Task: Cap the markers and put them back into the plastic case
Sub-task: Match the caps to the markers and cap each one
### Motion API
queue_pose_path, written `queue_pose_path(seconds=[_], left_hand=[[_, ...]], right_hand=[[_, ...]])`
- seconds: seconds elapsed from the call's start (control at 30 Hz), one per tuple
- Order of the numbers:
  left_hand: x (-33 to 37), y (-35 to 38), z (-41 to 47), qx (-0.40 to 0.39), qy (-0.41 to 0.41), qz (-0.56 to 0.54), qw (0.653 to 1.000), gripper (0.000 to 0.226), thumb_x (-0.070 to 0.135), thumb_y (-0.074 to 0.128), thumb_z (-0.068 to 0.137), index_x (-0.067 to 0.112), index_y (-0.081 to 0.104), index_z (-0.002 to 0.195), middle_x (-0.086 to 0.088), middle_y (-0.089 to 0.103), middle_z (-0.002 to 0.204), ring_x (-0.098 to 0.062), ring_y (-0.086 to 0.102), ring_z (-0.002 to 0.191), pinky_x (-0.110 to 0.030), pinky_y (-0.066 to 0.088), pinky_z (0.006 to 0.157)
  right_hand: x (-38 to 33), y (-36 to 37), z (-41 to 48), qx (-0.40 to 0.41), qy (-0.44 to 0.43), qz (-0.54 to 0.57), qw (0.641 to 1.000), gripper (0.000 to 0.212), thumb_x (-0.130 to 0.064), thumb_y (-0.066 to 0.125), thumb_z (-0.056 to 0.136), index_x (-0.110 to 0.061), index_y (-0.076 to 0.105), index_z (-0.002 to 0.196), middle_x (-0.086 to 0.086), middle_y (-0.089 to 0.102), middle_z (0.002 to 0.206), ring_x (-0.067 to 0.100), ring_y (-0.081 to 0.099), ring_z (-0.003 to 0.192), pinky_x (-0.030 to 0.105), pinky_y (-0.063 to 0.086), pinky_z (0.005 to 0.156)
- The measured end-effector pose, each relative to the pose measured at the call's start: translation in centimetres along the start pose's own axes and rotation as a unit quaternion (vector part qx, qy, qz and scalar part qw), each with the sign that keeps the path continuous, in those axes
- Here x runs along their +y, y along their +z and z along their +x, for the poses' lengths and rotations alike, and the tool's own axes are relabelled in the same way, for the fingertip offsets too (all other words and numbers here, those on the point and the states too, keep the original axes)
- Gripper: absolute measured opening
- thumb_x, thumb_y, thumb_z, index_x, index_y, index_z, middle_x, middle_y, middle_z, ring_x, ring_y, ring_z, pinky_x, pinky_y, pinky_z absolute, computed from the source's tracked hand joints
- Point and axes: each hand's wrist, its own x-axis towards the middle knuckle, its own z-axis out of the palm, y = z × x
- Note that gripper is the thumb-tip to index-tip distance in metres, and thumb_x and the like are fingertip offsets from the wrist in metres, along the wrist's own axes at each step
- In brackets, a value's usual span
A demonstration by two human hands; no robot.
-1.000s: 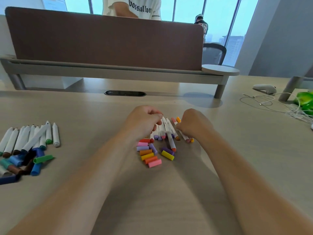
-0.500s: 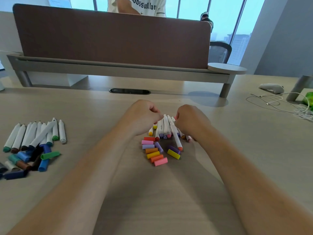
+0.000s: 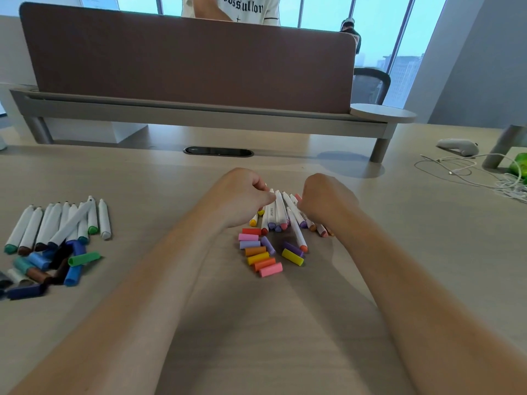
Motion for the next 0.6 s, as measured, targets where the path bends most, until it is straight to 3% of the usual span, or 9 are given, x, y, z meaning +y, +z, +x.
queue_pose_path(seconds=[0.2,0.37,0.47,0.6], left_hand=[[-0.2,0.1,0.1,0.0,-0.003,0.002,1.0,0.014,0.029,0.061,0.095,0.018,0.066,0.09,-0.004,0.067,0.088,-0.015,0.058,0.076,-0.027,0.047,0.067],[-0.2,0.2,0.1,0.0,-0.004,0.006,1.0,0.014,0.029,0.061,0.094,0.017,0.067,0.09,-0.004,0.067,0.09,-0.017,0.059,0.079,-0.028,0.048,0.069],[-0.1,-0.1,0.0,-0.004,0.001,0.019,1.0,0.016,0.027,0.062,0.094,0.013,0.069,0.093,-0.006,0.067,0.088,-0.015,0.058,0.076,-0.026,0.045,0.064],[-0.1,-1.1,-0.2,-0.063,0.014,0.077,0.995,0.013,0.026,0.067,0.091,0.015,0.071,0.096,0.002,0.065,0.086,-0.009,0.054,0.072,-0.021,0.04,0.059]], right_hand=[[0.1,-0.1,-0.3,-0.033,0.026,-0.01,0.999,0.019,-0.013,0.058,0.09,-0.013,0.058,0.071,0.004,0.057,0.068,0.017,0.053,0.056,0.024,0.039,0.049],[-0.3,-0.4,-0.7,-0.039,0.019,-0.018,0.999,0.02,-0.022,0.062,0.09,-0.017,0.055,0.072,0.002,0.056,0.072,0.015,0.053,0.061,0.025,0.038,0.051],[-0.6,-0.5,-0.9,-0.059,0.022,-0.028,0.998,0.021,-0.024,0.063,0.089,-0.017,0.056,0.071,0.002,0.058,0.073,0.018,0.058,0.066,0.027,0.046,0.059],[-1.1,-0.6,-1.3,-0.062,0.022,-0.03,0.997,0.013,-0.022,0.063,0.088,-0.016,0.059,0.077,0.003,0.059,0.076,0.02,0.063,0.073,0.029,0.052,0.065]])
